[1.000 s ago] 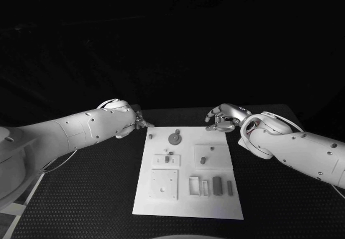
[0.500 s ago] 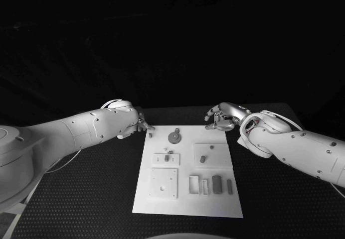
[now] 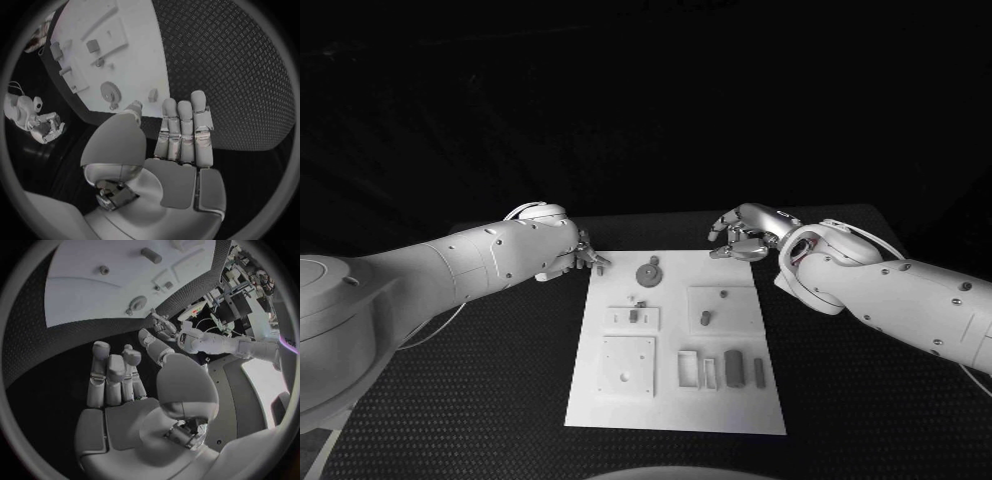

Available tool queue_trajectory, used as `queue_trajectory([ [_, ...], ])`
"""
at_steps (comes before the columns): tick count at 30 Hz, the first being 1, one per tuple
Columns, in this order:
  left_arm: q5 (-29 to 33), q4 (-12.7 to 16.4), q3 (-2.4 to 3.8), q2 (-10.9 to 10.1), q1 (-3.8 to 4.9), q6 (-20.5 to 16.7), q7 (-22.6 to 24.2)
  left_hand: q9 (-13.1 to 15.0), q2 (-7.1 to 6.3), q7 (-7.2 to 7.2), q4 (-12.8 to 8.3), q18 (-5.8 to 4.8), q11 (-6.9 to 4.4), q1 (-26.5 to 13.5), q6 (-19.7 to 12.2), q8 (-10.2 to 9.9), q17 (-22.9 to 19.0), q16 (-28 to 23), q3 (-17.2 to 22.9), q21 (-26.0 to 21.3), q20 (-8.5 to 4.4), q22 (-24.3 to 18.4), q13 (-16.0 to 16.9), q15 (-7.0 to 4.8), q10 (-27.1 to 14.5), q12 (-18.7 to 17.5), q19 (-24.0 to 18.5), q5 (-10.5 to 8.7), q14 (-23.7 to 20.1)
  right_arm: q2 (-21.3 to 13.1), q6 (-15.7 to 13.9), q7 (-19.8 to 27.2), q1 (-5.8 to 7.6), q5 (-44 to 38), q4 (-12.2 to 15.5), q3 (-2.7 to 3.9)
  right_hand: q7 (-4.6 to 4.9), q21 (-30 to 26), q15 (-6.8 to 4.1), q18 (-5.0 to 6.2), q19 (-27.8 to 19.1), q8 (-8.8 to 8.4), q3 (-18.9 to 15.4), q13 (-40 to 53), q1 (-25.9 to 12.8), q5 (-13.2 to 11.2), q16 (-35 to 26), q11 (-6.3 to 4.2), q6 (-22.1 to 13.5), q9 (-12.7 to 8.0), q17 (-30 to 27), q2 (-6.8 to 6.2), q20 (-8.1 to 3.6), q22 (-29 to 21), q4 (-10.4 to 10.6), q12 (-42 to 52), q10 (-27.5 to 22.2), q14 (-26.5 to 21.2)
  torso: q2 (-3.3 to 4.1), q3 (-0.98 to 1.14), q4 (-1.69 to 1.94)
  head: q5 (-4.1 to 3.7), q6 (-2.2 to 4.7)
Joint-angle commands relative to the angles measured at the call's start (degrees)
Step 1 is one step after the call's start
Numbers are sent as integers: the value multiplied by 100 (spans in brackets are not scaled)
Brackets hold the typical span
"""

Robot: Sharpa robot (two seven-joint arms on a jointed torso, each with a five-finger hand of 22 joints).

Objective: Assemble the parts on the task board

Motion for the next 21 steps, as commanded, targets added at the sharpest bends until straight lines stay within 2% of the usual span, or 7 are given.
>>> queue_trajectory([
  [1,106,-17,1,19,-18,128,100,-17,59,14,7,146,11,12,13,-11,-7,26,-42,-36,34,11,-6,-5,-40,21,-11,32,-28,9,-32,28,2,5,6,4,31,-22,45,94,34,-10,0,-7,7,9,-32,25,15,8,7,45,-20,16,5,-6,-13,-2,2,-2,3,-1,-11],
  [7,96,-74,2,38,-25,74,139,-42,96,18,6,146,16,70,1,-12,-8,30,-75,-41,35,22,-6,-4,-45,25,-12,47,-32,14,-30,28,2,5,3,4,30,-22,45,94,35,-10,0,-7,6,10,-32,24,14,9,7,46,-20,17,5,-5,-14,-1,2,-6,6,-15,-29],
  [13,114,-76,2,80,-28,42,188,-57,132,19,5,146,17,110,1,-6,-9,33,-97,-45,36,30,-7,-4,-47,29,-10,57,-32,28,-33,32,2,5,4,5,30,-23,45,94,35,-11,1,-7,9,10,-31,24,14,9,7,47,-21,17,2,-4,-14,-1,-7,1,8,-9,-37],
  [21,146,-154,0,161,-105,10,238,-83,197,23,4,145,19,187,-7,1,-12,37,-142,-53,37,44,-9,-3,-49,34,-9,78,-34,38,-48,32,2,6,5,5,29,-23,44,94,35,-10,2,-7,14,10,-31,23,15,10,8,48,-22,18,0,-3,-13,0,-5,-2,7,-10,-25],
])
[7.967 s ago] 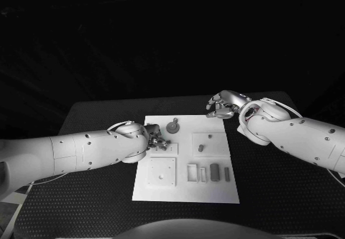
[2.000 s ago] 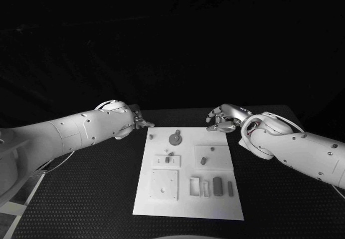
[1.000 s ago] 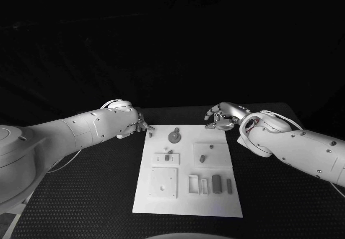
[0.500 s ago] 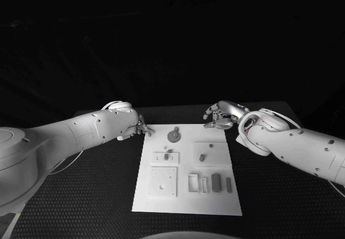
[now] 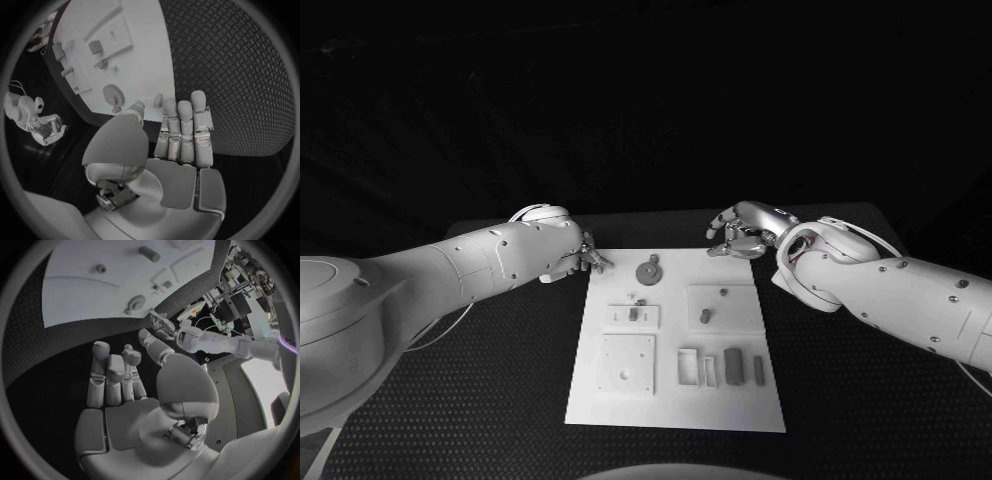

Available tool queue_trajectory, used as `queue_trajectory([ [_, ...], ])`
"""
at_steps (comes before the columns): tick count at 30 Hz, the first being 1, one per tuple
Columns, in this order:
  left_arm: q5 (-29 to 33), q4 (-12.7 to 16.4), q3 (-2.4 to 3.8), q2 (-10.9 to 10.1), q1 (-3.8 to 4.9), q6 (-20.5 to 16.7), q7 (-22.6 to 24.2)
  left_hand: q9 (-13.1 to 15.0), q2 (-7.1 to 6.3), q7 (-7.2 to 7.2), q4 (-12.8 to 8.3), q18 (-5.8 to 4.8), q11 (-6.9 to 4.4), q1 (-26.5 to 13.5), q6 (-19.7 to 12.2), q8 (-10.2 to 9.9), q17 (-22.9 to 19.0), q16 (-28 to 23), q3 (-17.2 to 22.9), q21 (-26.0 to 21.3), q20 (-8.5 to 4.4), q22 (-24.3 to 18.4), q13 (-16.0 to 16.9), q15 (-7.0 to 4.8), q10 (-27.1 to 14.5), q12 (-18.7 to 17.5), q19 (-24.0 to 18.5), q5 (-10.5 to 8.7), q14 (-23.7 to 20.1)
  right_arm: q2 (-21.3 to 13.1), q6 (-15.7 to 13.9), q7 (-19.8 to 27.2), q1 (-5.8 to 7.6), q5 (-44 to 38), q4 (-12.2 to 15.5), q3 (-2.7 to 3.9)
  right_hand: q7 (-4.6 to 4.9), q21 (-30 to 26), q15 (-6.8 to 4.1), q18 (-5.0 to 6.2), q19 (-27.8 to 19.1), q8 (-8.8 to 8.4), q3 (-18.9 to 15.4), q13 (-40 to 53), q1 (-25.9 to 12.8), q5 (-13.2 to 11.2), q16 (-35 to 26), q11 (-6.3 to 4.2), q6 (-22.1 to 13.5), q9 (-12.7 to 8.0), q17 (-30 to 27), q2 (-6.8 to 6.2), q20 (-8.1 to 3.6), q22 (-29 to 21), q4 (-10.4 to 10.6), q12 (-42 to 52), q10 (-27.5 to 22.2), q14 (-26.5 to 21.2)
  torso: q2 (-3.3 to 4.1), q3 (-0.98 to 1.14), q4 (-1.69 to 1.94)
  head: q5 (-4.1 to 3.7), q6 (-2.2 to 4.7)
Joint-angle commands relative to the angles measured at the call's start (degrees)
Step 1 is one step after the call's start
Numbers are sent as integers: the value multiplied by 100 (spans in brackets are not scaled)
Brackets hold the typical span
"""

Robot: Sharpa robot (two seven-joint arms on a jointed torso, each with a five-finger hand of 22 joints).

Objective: Assemble the parts on the task board

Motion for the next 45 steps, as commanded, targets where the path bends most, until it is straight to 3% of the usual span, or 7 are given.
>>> queue_trajectory([
  [1,55,-38,-2,35,-23,-4,112,-11,51,25,3,144,-1,42,-7,2,-7,37,-48,-33,28,11,-9,-3,-29,34,-1,24,-34,4,-42,33,2,4,6,4,29,-23,44,94,36,-10,2,-7,14,10,-31,34,15,10,9,48,-22,18,0,-3,-24,0,-1,-1,-1,1,7],
  [23,83,-171,-6,108,-24,12,119,-43,138,24,4,145,-2,108,-11,18,-7,51,-109,-37,25,33,-8,-6,-24,49,13,28,-28,14,-43,29,3,9,1,4,28,-22,44,94,39,-10,0,-7,16,10,-29,34,16,12,10,48,-24,20,1,0,-23,2,1,-6,2,-22,4],
  [28,83,-244,-7,131,-30,-12,90,-75,270,24,0,144,-2,289,-17,40,-8,64,-171,-44,23,61,-7,-10,-22,63,20,8,-25,14,-41,29,3,9,-1,4,28,-22,43,94,39,-10,-1,-7,16,10,-29,33,16,12,10,48,-24,20,1,0,-23,3,7,-9,-9,-27,0],
  [37,83,-281,-8,145,-45,42,91,-88,285,23,1,142,-3,336,-12,54,-10,68,-215,-48,23,72,-8,-10,-21,67,24,10,-23,9,-38,27,3,9,11,4,28,-22,43,94,40,-10,-1,-7,17,10,-28,33,16,13,11,49,-24,21,1,1,-22,3,6,-4,3,-40,-23],
  [43,88,-307,-8,142,-45,89,88,-122,409,23,-9,137,-3,639,-18,86,-16,75,-285,-67,24,103,-12,-10,-26,74,27,55,-29,5,-36,25,4,9,14,4,28,-22,43,94,41,-10,-1,-7,18,10,-28,33,16,13,11,49,-25,21,1,2,-22,4,-1,-4,3,-38,-34],
  [44,92,-308,-8,139,-45,103,91,-133,381,27,5,134,-9,717,-14,97,-20,75,-198,-75,26,105,-16,-10,-23,74,40,-59,-26,5,-36,25,4,9,14,4,28,-22,43,94,41,-10,-1,-7,18,10,-28,33,16,13,11,49,-25,22,1,2,-22,4,0,-2,2,-38,-37],
  [45,98,-309,-8,139,-45,110,93,-149,286,22,21,134,0,747,-9,110,-28,71,92,-95,26,96,-25,-6,-15,71,66,-363,-19,6,-36,26,4,9,14,4,28,-22,43,94,41,-10,-1,-7,18,10,-28,33,16,13,11,49,-25,22,1,2,-22,4,0,-1,2,-39,-40],
])
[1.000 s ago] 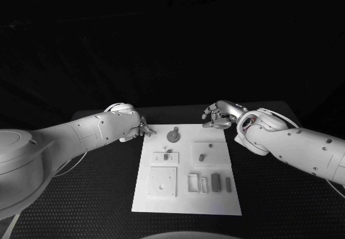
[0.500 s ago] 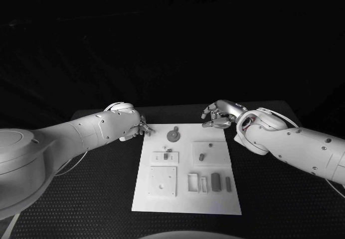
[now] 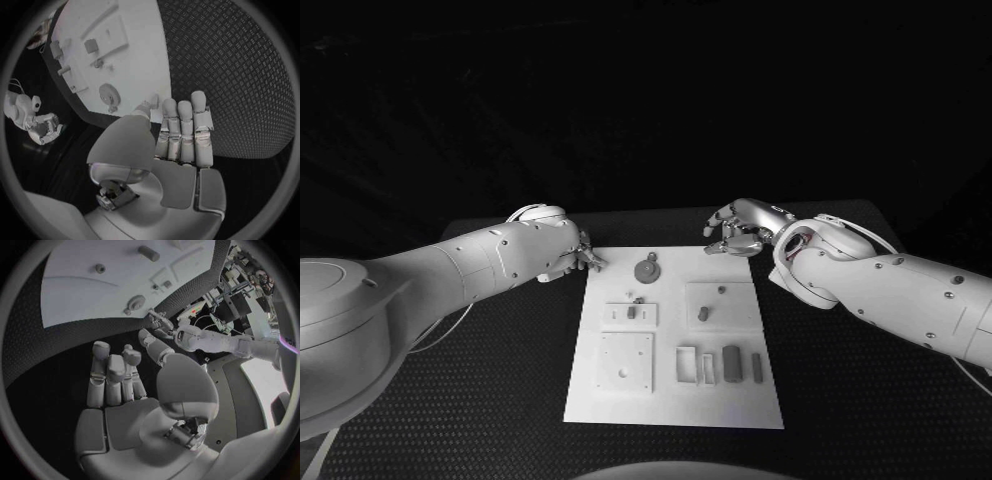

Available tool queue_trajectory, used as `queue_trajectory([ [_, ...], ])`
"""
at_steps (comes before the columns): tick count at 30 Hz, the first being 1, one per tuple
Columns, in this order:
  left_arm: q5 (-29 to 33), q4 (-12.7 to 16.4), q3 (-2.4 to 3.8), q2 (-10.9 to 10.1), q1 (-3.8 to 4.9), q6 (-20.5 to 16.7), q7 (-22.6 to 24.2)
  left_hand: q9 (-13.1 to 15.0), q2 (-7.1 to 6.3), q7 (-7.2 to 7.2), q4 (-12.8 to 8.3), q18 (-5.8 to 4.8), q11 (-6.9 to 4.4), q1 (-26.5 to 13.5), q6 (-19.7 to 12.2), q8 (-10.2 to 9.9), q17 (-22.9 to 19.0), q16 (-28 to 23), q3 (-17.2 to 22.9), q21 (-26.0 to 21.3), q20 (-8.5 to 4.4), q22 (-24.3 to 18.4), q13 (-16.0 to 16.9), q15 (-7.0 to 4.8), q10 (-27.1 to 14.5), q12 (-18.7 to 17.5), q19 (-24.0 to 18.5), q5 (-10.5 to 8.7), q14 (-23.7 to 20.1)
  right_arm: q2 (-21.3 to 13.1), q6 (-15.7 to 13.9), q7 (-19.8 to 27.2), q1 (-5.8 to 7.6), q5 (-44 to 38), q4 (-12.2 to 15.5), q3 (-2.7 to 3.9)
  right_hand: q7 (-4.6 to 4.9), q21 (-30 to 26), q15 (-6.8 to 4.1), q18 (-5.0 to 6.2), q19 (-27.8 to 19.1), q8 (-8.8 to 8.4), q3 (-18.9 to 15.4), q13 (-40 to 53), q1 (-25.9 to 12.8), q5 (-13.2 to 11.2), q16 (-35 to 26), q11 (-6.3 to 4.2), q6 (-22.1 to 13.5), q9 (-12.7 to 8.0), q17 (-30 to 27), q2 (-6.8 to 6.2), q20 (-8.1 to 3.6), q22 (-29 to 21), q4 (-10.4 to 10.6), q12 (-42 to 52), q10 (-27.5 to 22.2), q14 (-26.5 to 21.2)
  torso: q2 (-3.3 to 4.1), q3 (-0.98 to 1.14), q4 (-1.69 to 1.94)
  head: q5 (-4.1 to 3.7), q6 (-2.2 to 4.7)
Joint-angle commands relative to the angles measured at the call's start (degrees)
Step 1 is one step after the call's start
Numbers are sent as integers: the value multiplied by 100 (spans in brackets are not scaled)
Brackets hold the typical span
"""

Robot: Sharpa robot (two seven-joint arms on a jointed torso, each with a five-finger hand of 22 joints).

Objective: Assemble the parts on the task board

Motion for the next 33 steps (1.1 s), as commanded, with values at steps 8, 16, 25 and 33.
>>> queue_trajectory([
  [8,344,-21,0,20,-1,191,100,-56,-144,24,-12,114,-2,90,13,67,-18,35,683,-65,2,37,-21,-2,-17,30,38,-263,-23,2,-20,28,3,4,6,5,28,-22,42,94,13,-10,-2,-7,17,10,-28,22,16,9,7,51,-13,23,2,3,-10,4,-5,7,-1,1,-12],
  [16,758,-89,2,8,-1,308,149,-46,82,9,-164,107,-21,642,72,169,-13,51,819,-74,19,123,-29,13,-25,31,-4,-239,-51,0,-17,25,3,12,-4,5,29,-22,43,94,15,-12,-7,-7,4,9,-27,23,13,9,8,52,-12,24,7,4,-10,5,-6,11,-5,7,-31],
  [25,977,-111,4,-14,-1,235,167,146,144,-144,-330,108,-157,1141,359,466,-6,124,1185,-17,-35,232,-34,-52,186,85,142,-544,124,8,-17,29,3,18,-18,5,29,-22,43,94,16,-13,-10,-7,-2,10,-27,23,12,9,8,53,-12,24,8,5,-9,6,-4,10,0,1,-46],
  [33,1344,-68,9,-63,-1,86,180,208,113,-172,-348,108,-186,1160,401,531,9,164,1299,22,-65,290,-16,-81,262,125,203,-550,191,5,-19,31,2,21,-30,5,30,-22,44,94,17,-14,-13,-7,-9,10,-27,24,11,10,8,55,-11,24,10,6,-9,6,-5,7,-2,1,-52],
])
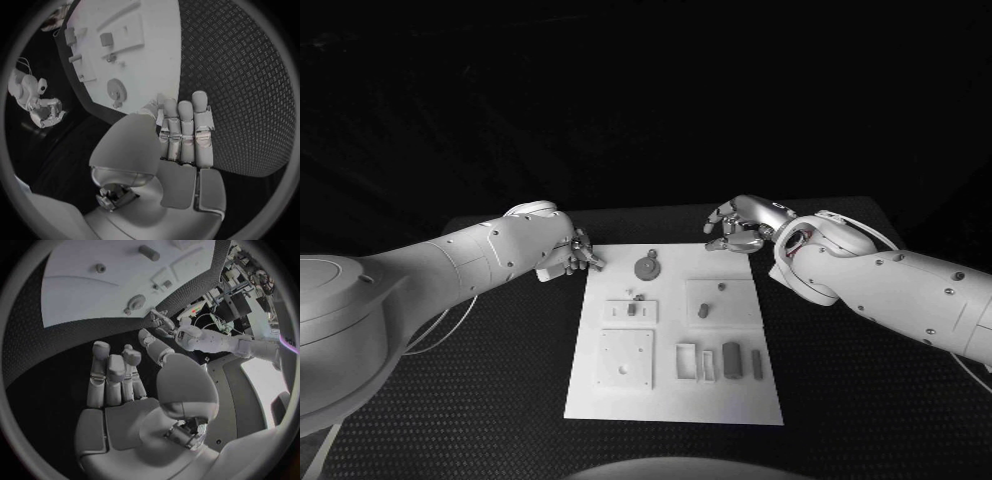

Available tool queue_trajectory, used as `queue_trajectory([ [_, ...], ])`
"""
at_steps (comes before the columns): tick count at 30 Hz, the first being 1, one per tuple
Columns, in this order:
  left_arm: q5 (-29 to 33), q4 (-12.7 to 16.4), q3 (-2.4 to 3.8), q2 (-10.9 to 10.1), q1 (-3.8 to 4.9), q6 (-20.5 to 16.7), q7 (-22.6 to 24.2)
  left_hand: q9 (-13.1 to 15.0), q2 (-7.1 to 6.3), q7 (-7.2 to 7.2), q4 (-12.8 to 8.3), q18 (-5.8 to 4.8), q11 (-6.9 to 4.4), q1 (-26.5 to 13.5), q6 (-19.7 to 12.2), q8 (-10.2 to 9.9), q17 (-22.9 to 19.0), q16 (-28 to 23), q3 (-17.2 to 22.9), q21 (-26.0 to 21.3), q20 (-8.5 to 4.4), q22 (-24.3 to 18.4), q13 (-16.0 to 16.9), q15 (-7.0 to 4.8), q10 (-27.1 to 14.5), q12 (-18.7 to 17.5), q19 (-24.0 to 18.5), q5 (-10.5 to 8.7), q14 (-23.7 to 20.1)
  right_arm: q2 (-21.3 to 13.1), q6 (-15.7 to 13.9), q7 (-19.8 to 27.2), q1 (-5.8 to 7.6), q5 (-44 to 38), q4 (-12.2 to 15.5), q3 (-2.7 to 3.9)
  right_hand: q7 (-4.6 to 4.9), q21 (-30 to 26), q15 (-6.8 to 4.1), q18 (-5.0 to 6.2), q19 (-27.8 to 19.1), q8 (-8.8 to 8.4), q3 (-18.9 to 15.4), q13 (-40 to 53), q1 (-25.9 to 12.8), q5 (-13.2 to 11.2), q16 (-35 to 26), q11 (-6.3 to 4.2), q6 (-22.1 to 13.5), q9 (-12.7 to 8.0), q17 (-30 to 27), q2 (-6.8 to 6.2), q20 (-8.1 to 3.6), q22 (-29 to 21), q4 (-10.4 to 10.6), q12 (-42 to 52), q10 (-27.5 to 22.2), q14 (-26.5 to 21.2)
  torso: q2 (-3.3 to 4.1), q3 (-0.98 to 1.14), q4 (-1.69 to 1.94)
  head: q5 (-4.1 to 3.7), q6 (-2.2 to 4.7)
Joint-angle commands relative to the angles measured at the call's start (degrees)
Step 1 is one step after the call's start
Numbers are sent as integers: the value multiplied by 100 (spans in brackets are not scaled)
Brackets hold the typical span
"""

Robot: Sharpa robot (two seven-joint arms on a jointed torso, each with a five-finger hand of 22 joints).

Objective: Assemble the parts on the task board

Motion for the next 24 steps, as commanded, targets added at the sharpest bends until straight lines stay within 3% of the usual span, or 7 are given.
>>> queue_trajectory([
  [1,607,38,5,-41,-1,-7,71,293,115,-20,-259,166,-79,167,63,317,14,36,315,41,-10,68,16,-15,121,41,61,-10,65,0,-22,31,2,13,-14,4,29,-22,44,95,26,-14,-13,-8,-10,9,-27,36,10,5,9,55,-21,24,10,6,-22,6,-1,-2,-3,2,-1],
  [4,1178,173,10,-152,1,101,-16,309,105,-32,-268,164,-91,155,87,338,18,46,327,51,-17,83,24,-21,145,56,73,2,80,-13,-23,30,2,14,-20,4,30,-22,44,95,26,-14,-13,-8,-12,9,-27,36,10,5,9,56,-21,25,10,6,-22,6,-9,3,-1,8,5],
  [13,1509,978,29,-666,38,-31,-54,330,101,-52,-293,163,-110,135,122,367,28,62,333,68,-27,105,38,-28,179,76,83,8,96,-65,-13,20,3,21,-47,4,29,-23,44,95,26,-15,-14,-8,-12,10,-27,36,9,6,10,54,-22,25,5,7,-22,6,-31,3,53,-9,-11],
  [17,1483,1448,150,-912,67,-169,-120,335,95,-58,-300,163,-116,127,134,375,30,65,334,74,-30,110,42,-31,189,80,87,11,102,-69,-9,23,3,26,-82,4,29,-23,44,95,26,-15,-14,-8,-9,10,-27,36,9,6,10,51,-22,25,2,7,-22,6,-54,-7,91,-24,-32],
  [24,1290,2123,146,-1297,129,-403,-212,349,83,-79,-313,169,-138,87,169,397,37,82,348,103,-50,117,51,-57,230,92,131,11,140,-51,0,33,3,43,-101,4,29,-24,44,95,26,-15,-15,-8,-8,10,-27,36,9,7,10,45,-23,26,0,8,-22,6,-91,-3,133,-6,-55],
])
